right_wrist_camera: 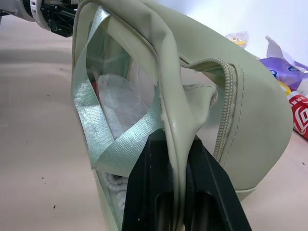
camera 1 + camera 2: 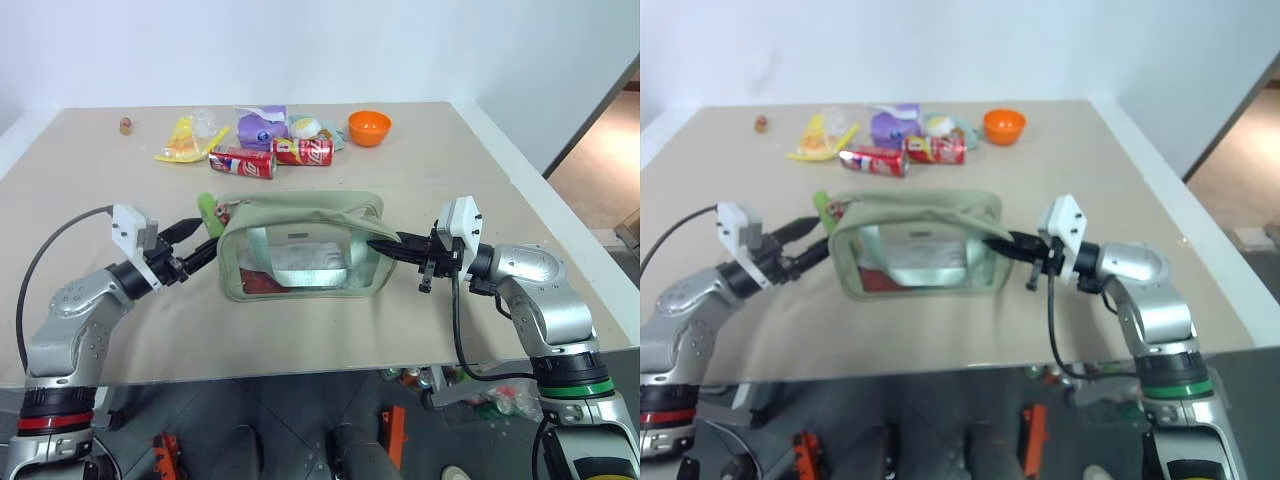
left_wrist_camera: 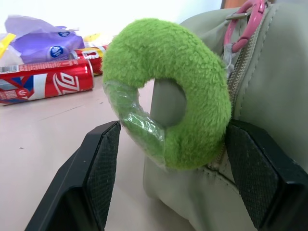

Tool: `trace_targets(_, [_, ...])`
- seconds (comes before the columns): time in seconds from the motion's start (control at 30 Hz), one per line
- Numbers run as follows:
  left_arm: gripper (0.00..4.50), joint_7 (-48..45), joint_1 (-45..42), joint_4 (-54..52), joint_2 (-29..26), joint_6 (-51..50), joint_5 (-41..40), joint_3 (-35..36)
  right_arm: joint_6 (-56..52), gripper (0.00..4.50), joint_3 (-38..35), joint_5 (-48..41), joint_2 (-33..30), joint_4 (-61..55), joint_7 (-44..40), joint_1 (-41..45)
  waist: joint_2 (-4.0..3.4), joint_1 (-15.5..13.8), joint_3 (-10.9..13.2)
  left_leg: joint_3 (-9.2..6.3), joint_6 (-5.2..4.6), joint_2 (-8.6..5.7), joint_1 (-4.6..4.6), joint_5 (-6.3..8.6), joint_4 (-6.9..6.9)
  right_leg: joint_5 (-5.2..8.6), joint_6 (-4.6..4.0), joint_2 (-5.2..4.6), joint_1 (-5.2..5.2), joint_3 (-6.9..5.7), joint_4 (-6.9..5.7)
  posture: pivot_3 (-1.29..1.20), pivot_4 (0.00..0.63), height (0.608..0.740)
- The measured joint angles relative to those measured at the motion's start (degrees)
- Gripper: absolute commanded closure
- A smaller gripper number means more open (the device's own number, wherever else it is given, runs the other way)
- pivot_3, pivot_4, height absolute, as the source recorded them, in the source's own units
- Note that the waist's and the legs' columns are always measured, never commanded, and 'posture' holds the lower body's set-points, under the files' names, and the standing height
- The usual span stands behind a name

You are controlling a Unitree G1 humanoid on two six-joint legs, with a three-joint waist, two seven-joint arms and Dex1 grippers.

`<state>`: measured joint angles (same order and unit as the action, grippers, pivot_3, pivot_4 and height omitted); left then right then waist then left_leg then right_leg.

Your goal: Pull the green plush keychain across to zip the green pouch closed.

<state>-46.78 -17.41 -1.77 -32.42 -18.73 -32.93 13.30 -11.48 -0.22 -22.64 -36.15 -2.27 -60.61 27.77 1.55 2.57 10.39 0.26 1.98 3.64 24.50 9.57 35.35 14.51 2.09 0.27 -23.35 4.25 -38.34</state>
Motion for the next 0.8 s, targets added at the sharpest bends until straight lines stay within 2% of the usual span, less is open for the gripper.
trace_targets(0.07, [1.12,-0.65,-0.62,0.73,0.04,-0.30,-0.91,0.07,-0.11,4.50,0.00,0.21,-0.01,-0.30,0.24,0.00,0.00,-0.01,0.00,-0.01,0.00,0.00,0.01,0.00,0.00,0.00,0.00,0.00,0.00,-0.01,0.00,0.00,0.150,0.740])
trace_targets(0.1, [1.36,-1.03,-1.02,0.92,0.14,-0.49,-1.34,0.10,-0.20,4.50,0.00,0.34,-0.03,-0.48,0.36,-0.01,0.00,-0.01,0.00,-0.01,0.00,0.00,0.01,0.00,0.00,0.00,0.01,0.00,0.00,-0.01,0.00,0.00,0.150,0.740])
trace_targets(0.23, [2.56,-1.34,-1.80,1.30,0.19,-1.53,-2.26,0.32,-0.78,4.50,0.00,0.44,-0.25,-1.05,0.71,-0.03,0.00,-0.01,0.00,-0.01,0.00,0.00,0.02,0.00,0.01,-0.01,0.01,-0.01,0.00,-0.01,0.00,0.00,0.150,0.740])
trace_targets(0.37, [3.99,-1.58,-2.21,1.88,0.23,-1.80,-3.13,0.51,-1.12,4.50,0.00,0.44,-0.49,-1.42,0.81,-0.06,0.00,-0.01,0.00,-0.01,0.00,0.00,0.02,0.00,0.01,0.00,0.02,-0.01,0.00,-0.01,0.00,0.00,0.150,0.740])
trace_targets(0.43, [4.49,-1.72,-2.22,1.98,0.22,-1.81,-3.14,0.51,-1.22,4.50,0.00,0.44,-0.69,-1.57,0.84,-0.07,0.00,-0.01,0.00,-0.02,0.00,0.00,0.02,0.00,0.00,0.00,0.02,-0.01,0.00,-0.01,0.00,0.00,0.150,0.740])
trace_targets(0.57, [4.49,-1.40,-1.99,1.33,-0.10,-1.94,-3.07,0.51,-1.60,4.50,0.00,0.44,-1.00,-2.15,0.84,-0.14,0.00,-0.01,0.00,-0.02,0.00,0.00,0.03,0.00,0.00,0.00,0.02,-0.01,0.00,-0.01,0.01,0.00,0.150,0.740])
trace_targets(0.8, [4.49,0.61,-3.15,-4.99,-5.05,-1.51,-0.31,1.06,-1.97,4.50,-0.03,0.39,-1.11,-2.22,0.74,-0.16,0.03,-0.03,0.02,-0.05,0.00,0.00,0.05,0.00,0.00,0.00,0.00,0.00,-0.02,-0.04,0.01,0.00,0.150,0.740])
